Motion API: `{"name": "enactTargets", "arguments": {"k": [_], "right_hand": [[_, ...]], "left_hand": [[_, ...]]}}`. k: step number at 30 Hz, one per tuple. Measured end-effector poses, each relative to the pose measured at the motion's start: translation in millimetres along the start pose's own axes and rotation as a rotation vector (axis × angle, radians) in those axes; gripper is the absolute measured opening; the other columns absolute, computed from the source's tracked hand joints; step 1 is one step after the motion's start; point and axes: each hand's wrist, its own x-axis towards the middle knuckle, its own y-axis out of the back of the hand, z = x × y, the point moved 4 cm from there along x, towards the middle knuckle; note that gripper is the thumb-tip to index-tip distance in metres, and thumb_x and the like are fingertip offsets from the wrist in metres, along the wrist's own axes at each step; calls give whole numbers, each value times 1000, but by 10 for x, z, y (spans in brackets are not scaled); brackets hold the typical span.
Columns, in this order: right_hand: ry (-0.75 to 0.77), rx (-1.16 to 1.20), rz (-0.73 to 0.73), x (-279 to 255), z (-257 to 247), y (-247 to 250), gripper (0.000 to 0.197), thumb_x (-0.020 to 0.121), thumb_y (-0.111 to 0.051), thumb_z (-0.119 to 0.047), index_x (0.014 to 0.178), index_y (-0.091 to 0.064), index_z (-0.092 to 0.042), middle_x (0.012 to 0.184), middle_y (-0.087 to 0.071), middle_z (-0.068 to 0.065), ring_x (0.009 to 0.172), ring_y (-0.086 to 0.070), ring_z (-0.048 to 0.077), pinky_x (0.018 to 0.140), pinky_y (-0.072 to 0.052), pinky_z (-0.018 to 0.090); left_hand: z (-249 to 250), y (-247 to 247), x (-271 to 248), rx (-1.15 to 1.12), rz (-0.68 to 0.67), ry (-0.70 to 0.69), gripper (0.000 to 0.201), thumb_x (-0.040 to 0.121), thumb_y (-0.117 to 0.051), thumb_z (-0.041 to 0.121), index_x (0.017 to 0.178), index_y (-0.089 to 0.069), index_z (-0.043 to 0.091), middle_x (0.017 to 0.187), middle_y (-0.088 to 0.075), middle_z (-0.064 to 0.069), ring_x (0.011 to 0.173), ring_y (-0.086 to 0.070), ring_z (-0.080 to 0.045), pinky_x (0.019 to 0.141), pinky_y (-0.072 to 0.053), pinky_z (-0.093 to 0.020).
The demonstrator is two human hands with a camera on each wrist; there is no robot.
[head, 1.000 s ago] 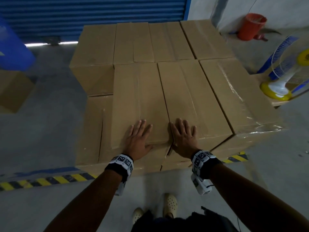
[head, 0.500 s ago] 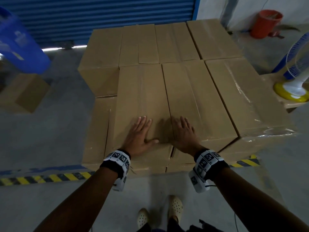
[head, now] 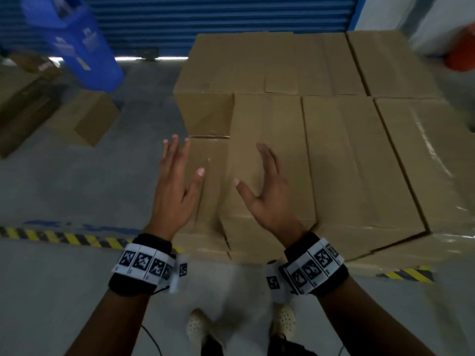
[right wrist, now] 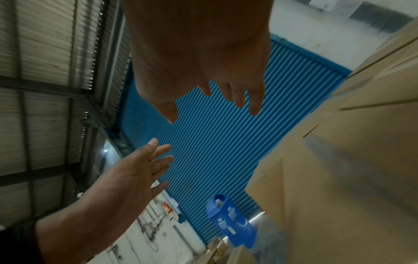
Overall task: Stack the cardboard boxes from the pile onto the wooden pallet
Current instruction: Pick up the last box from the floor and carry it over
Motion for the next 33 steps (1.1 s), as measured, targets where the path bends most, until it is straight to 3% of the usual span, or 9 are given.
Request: {"name": "enactTargets", "arguments": {"k": [3,6,10,13,15,20,26,33], "right_hand": [[49,28,-34,2,-419,-488,83,87,-58,-51,152,-31,-8,155,-33,11,144,-32,19,111,-25,11],[119,39,-92,-19,-883,-1110,81,87,-58,-50,152,-30,-10,156,-34,8,145,-32,16,113,-24,12],[232,21,-169,-58,-1448,-2024,78,90,-64,-45,152,-31,-13,158,-33,7,142,-22,-7,110,-18,5],[274,36,-254,-54,-1769,-2624,78,90,-65,-44,154,-29,-14,160,-30,4,148,-23,6,117,-21,17],[267,40,-332,-27,-1945,-2985,79,91,-65,-45,155,-25,-21,162,-25,-1,149,-21,8,119,-23,24],[261,69,-463,144,-2245,-3856,78,91,-66,-40,155,-26,-21,162,-23,-1,148,-23,9,112,-21,15],[244,64,-502,722,-2229,-4995,78,88,-67,-42,153,-30,-21,160,-27,2,147,-28,16,113,-31,30],[189,62,-556,1966,-2303,-6344,76,90,-69,-36,154,-30,-20,161,-25,4,146,-27,18,109,-29,27]], "left_hand": [[-369,598,-235,69,80,-3,71,102,-37,51,158,-25,9,168,-15,-13,157,-4,-24,125,-15,-43],[-836,1205,-507,148,135,3,71,103,-39,51,157,-27,6,166,-20,-17,156,-8,-29,125,-17,-43],[-1560,1974,-858,197,174,74,71,102,-41,50,157,-27,6,164,-22,-18,156,-10,-32,124,-19,-47],[-2045,2408,-1116,203,205,149,69,101,-45,47,156,-29,7,164,-23,-16,156,-11,-29,123,-23,-50],[-2317,2637,-1242,181,233,184,67,101,-47,45,155,-32,8,164,-25,-13,156,-13,-25,122,-26,-49],[-3012,3051,-1349,173,319,272,64,101,-49,43,153,-38,9,162,-30,-11,154,-19,-25,121,-30,-47],[-4067,3341,-1073,181,310,379,62,101,-47,47,155,-35,19,166,-23,-5,155,-16,-23,118,-33,-55],[-5473,3907,71,231,300,454,61,100,-45,51,153,-40,20,165,-23,-6,155,-16,-24,116,-35,-55]]}}
